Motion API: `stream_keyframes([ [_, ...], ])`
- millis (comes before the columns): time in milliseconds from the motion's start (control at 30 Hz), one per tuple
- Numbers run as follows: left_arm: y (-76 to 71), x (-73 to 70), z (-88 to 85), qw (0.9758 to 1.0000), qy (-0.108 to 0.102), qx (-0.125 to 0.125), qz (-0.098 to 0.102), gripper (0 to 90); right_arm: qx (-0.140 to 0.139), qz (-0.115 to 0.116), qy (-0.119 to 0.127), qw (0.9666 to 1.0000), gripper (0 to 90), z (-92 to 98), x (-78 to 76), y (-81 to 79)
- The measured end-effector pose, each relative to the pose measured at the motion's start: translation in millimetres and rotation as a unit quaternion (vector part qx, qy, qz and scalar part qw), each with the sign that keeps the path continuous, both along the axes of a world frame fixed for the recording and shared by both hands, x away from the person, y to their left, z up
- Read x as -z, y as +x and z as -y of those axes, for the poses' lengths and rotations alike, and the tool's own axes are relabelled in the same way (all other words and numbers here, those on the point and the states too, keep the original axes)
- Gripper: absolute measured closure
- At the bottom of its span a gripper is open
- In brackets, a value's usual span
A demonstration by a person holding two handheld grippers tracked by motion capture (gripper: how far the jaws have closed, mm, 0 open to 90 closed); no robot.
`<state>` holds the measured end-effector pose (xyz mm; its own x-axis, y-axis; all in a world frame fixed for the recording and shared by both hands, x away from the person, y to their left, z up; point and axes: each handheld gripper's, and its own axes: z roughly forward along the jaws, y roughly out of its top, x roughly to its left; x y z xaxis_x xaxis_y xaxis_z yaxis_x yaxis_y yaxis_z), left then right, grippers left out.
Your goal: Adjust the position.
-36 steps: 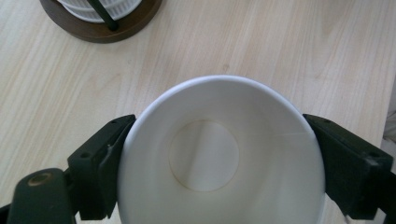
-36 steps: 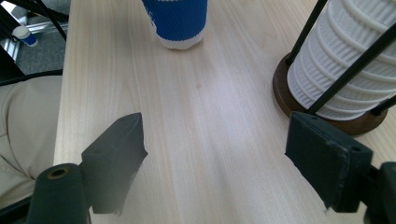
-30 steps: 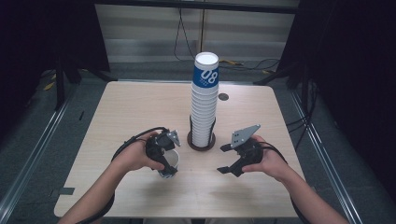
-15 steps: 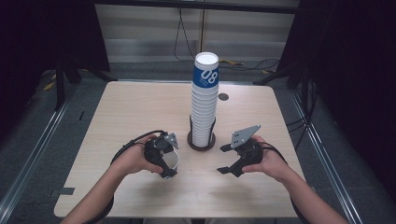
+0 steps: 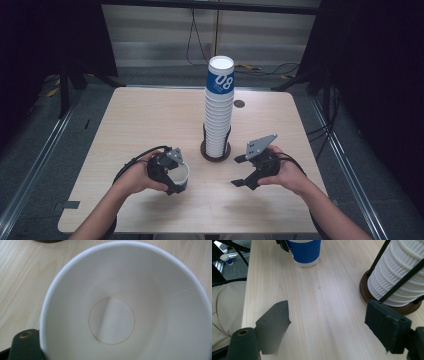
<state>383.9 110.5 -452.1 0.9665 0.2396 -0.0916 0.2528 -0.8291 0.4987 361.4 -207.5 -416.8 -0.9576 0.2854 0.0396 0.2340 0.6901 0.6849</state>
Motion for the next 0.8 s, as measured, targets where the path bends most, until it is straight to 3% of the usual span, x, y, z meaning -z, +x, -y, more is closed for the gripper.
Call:
stream_keyframes([
  [200,0.3,3.3,-6.9,1.0,0.0,-0.006,0.003,17.0,0.001,0.001,-0.001,1.0,19.0,-0.4,-0.1,0.4],
  [500,7.5,2.2,-17.6,0.9991,-0.003,-0.04,0.012,18.9,0.0,0.0,0.0,1.0,19.0,-0.4,-0.2,0.2],
  [733,16.4,-1.6,-26.3,0.9964,-0.013,-0.081,0.022,18.9,0.0,0.001,0.0,1.0,19.0,-0.1,-0.6,0.1],
  [800,19.7,-2.0,-28.8,0.9962,-0.005,-0.084,0.022,19.1,0.0,0.001,-0.002,1.0,19.0,0.2,-1.1,0.1],
])
